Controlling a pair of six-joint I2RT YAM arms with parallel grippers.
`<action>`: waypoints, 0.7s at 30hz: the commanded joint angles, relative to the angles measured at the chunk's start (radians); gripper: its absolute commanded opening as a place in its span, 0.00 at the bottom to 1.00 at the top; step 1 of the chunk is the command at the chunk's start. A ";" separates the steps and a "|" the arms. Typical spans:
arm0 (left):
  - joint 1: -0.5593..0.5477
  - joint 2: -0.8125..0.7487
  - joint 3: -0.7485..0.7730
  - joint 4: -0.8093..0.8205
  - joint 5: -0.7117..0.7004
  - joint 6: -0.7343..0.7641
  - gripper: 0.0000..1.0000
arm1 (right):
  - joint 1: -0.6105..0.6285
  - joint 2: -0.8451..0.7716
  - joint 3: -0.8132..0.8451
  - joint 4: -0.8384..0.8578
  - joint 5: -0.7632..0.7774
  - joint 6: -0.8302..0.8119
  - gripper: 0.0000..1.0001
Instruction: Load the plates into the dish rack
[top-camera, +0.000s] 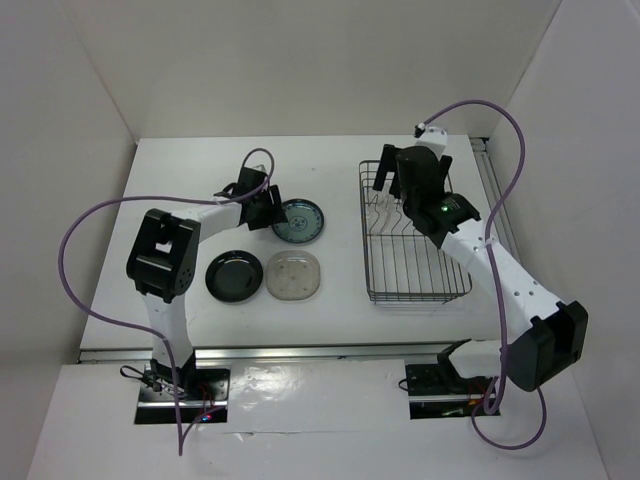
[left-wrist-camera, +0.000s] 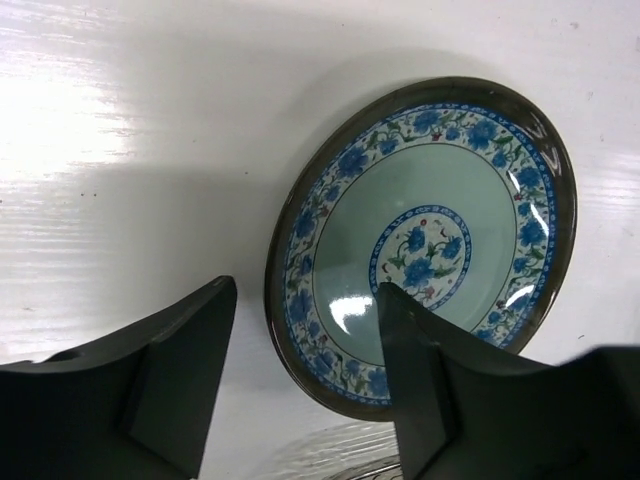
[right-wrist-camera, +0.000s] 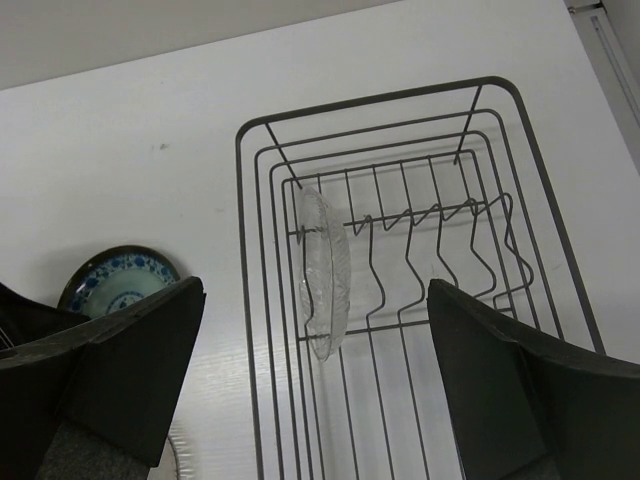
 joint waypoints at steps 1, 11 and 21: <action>0.006 0.023 0.009 0.028 0.026 -0.006 0.70 | 0.011 -0.038 0.005 0.014 -0.008 -0.004 1.00; 0.006 0.076 0.029 0.018 0.035 -0.006 0.47 | 0.011 -0.070 -0.005 0.025 -0.028 0.005 1.00; 0.024 0.127 0.086 -0.039 0.032 -0.039 0.00 | 0.011 -0.081 -0.064 0.101 -0.151 -0.054 1.00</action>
